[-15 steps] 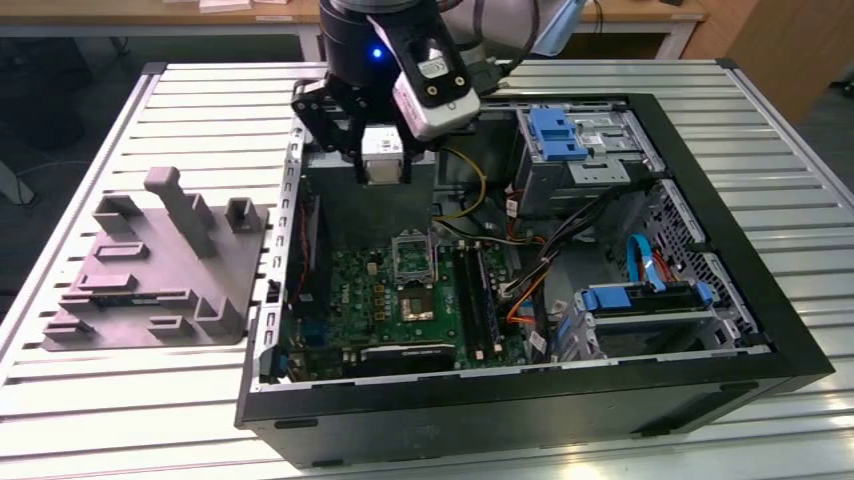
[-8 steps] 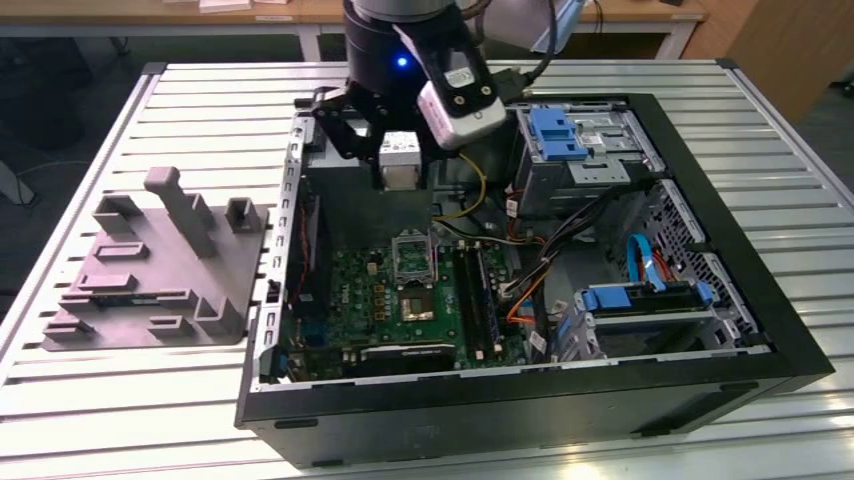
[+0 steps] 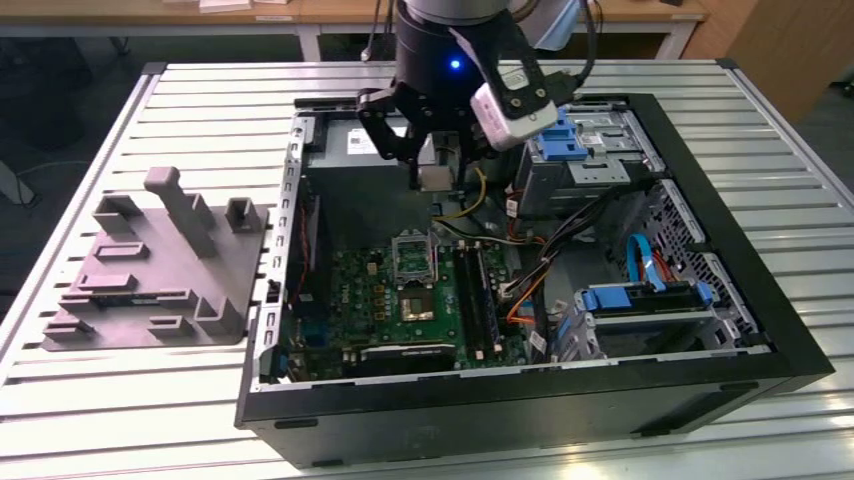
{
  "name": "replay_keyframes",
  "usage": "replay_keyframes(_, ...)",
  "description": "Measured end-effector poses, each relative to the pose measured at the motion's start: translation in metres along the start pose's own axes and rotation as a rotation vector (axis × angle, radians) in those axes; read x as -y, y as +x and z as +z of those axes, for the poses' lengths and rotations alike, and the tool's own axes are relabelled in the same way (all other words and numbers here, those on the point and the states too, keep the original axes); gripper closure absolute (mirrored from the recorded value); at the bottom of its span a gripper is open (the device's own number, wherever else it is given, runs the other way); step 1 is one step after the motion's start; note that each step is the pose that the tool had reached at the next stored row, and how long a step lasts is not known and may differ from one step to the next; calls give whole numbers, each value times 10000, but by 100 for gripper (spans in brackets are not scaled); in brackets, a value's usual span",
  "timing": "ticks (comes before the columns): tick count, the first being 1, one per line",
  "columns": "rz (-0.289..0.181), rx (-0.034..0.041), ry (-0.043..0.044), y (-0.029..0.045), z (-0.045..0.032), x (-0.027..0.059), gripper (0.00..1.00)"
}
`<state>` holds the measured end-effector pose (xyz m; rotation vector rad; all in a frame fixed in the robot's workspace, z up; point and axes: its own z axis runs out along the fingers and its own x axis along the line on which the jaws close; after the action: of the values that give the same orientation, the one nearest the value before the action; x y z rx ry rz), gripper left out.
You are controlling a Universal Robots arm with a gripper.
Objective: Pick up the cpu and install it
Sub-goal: 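Pick up the cpu and move it towards the insertion slot, then place the cpu into insertion slot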
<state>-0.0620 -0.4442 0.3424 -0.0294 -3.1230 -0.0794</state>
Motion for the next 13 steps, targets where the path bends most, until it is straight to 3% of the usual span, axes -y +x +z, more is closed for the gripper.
replay_keyframes(13,1,0,0,-19,1,3,53)
